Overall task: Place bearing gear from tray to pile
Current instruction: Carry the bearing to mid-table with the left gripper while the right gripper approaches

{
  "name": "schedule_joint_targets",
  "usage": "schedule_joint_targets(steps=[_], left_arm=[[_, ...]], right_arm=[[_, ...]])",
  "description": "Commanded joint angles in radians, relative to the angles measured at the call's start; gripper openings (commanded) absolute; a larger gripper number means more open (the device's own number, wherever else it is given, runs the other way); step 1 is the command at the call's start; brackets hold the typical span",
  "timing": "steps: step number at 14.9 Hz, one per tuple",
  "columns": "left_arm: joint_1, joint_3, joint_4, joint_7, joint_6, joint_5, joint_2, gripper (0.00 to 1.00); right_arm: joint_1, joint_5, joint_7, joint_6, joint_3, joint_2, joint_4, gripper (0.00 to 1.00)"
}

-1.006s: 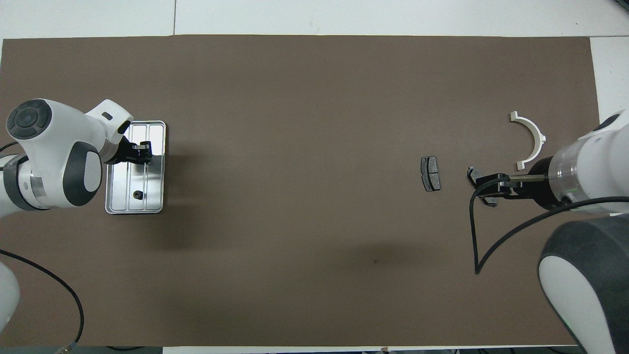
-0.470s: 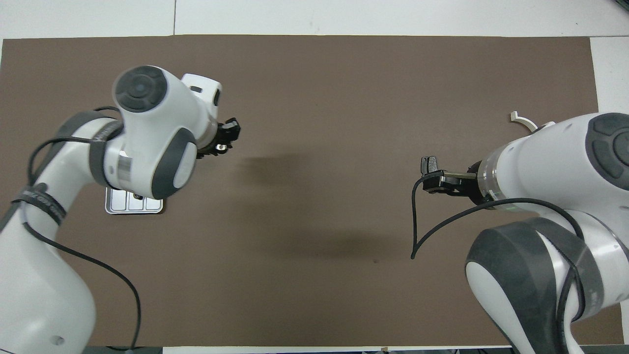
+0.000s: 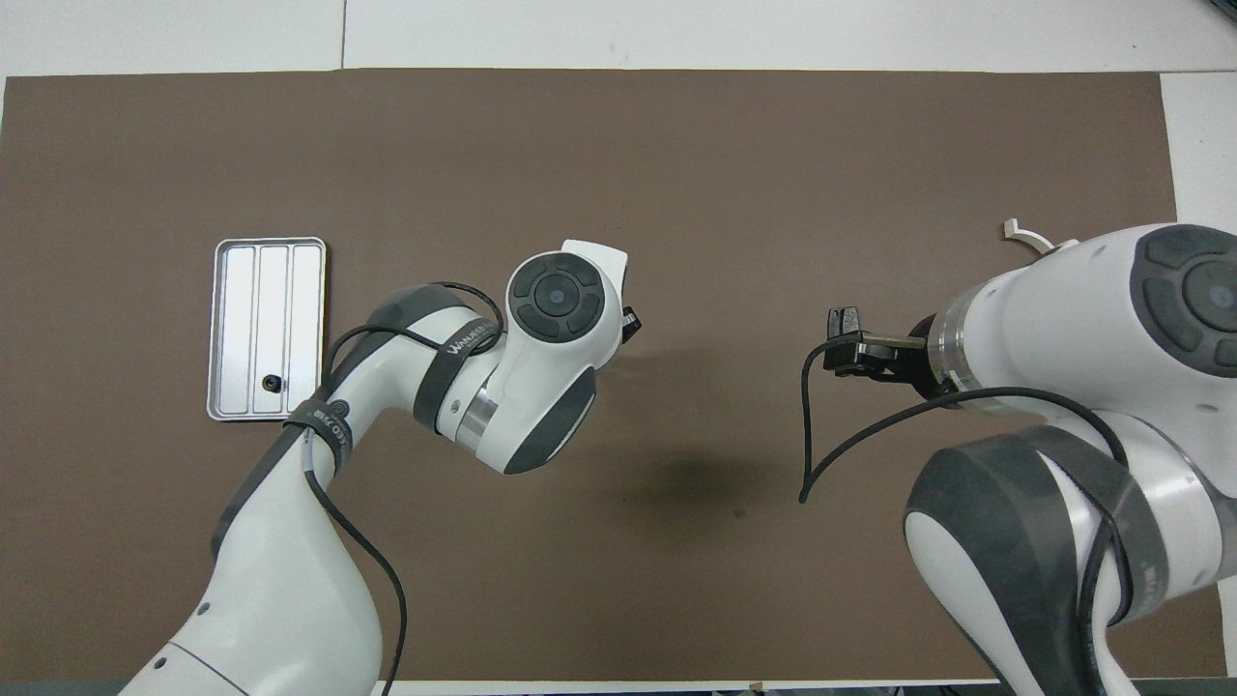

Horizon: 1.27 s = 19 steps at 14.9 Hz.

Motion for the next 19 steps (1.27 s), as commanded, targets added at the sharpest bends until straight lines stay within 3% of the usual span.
schedule_joint_targets(steps=[1,3,5,9,10,11,12,15,19], left_arm=[[-0.018,0.021,-0.049,-0.011,0.067,0.001,-0.011,0.16],[-0.021,0.021,-0.06,-0.019,0.1,-0.001,-0.005,0.16],[-0.022,0.022,-0.063,-0.026,0.101,-0.001,-0.005,0.23],[-0.029,0.022,-0.094,-0.042,0.132,0.001,-0.007,0.25],[-0.03,0.022,-0.1,-0.042,0.131,0.001,-0.008,0.46],[-0.029,0.022,-0.092,-0.04,0.121,0.001,-0.008,0.88],[-0.029,0.024,-0.083,-0.04,0.1,0.001,-0.008,1.0],[0.046,0.025,-0.049,0.103,-0.065,0.015,-0.057,1.0],[0.221,0.025,-0.221,0.424,-0.124,0.015,-0.255,1.0]], right_arm=[[-0.01,0.021,-0.017,0.018,0.001,-0.005,-0.014,1.0],[-0.01,0.021,-0.018,0.018,0.001,-0.005,-0.014,1.0],[-0.011,0.021,-0.018,0.018,0.001,-0.005,-0.014,1.0],[-0.01,0.021,-0.018,0.018,0.001,-0.005,-0.014,1.0],[-0.01,0.021,-0.018,0.018,0.001,-0.005,-0.014,1.0],[-0.008,0.021,-0.018,0.018,0.001,-0.005,-0.014,1.0],[-0.007,0.021,-0.017,0.018,0.001,-0.005,-0.014,1.0],[-0.004,0.021,-0.008,0.02,0.001,-0.007,-0.014,1.0],[0.014,0.021,0.051,0.028,0.001,-0.007,-0.014,1.0]])
